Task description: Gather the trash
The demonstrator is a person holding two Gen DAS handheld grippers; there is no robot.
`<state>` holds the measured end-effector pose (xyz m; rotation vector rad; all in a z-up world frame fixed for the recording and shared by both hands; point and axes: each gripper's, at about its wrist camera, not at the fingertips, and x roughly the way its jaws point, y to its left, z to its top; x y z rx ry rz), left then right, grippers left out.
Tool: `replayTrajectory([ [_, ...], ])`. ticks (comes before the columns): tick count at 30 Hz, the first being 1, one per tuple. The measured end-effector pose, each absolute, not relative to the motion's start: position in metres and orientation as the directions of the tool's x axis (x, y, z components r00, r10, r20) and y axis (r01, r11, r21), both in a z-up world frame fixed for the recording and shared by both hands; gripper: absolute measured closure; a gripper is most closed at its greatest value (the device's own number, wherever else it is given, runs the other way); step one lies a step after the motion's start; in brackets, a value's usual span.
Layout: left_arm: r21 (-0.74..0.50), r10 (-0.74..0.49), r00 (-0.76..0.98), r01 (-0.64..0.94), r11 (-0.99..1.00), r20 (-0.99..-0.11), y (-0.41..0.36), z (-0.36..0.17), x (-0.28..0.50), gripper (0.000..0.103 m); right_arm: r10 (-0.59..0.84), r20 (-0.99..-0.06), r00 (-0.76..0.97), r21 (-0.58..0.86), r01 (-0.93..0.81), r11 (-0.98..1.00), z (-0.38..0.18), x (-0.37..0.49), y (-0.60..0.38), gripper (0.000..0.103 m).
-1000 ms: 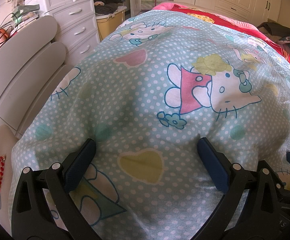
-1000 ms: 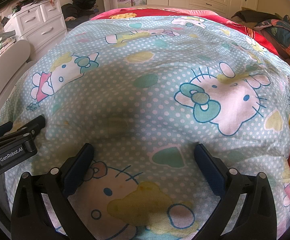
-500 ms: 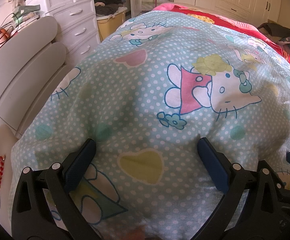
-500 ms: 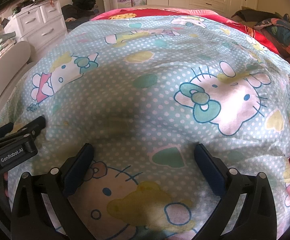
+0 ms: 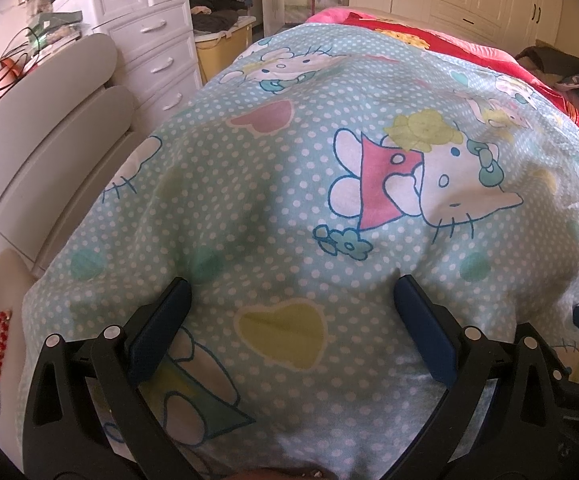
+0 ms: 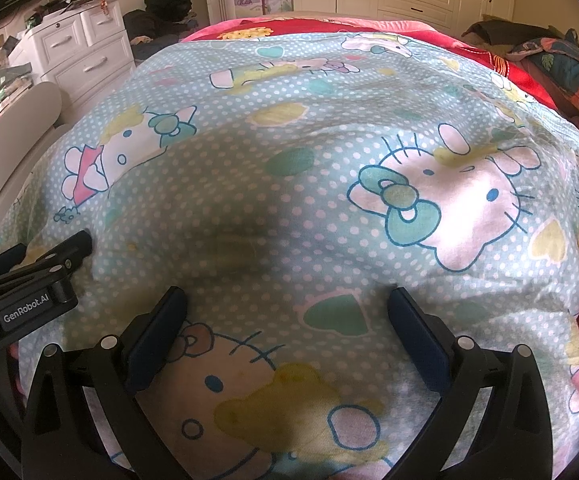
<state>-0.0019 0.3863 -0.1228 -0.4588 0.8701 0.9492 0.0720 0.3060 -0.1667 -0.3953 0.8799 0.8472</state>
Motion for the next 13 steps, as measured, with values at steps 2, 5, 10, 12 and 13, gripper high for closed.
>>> replayTrajectory([
  [2, 0.031, 0.514, 0.289, -0.85, 0.526, -0.808, 0.3853, -0.1226, -0.0012, 0.009, 0.482, -0.803, 0.351, 0.029, -0.784, 0.62, -0.1668, 0.0719, 0.3058, 0.005],
  [5, 0.029, 0.516, 0.291, -0.85, 0.525, -0.806, 0.3844, -0.1223, -0.0022, 0.009, 0.482, -0.803, 0.351, 0.029, -0.784, 0.62, -0.1668, 0.072, 0.3059, 0.005],
  [10, 0.029, 0.515, 0.291, -0.85, 0.525, -0.806, 0.384, -0.1221, -0.0024, 0.009, 0.481, -0.803, 0.352, 0.027, -0.784, 0.62, -0.1669, 0.0715, 0.3058, 0.005],
  [12, 0.03, 0.515, 0.29, -0.85, 0.525, -0.807, 0.384, -0.1221, -0.0023, 0.009, 0.479, -0.803, 0.354, 0.024, -0.784, 0.62, -0.1669, 0.0713, 0.306, 0.005],
  [13, 0.031, 0.516, 0.289, -0.85, 0.525, -0.806, 0.3839, -0.1218, -0.0024, 0.009, 0.479, -0.803, 0.354, 0.024, -0.784, 0.62, -0.1669, 0.0713, 0.3061, 0.005],
])
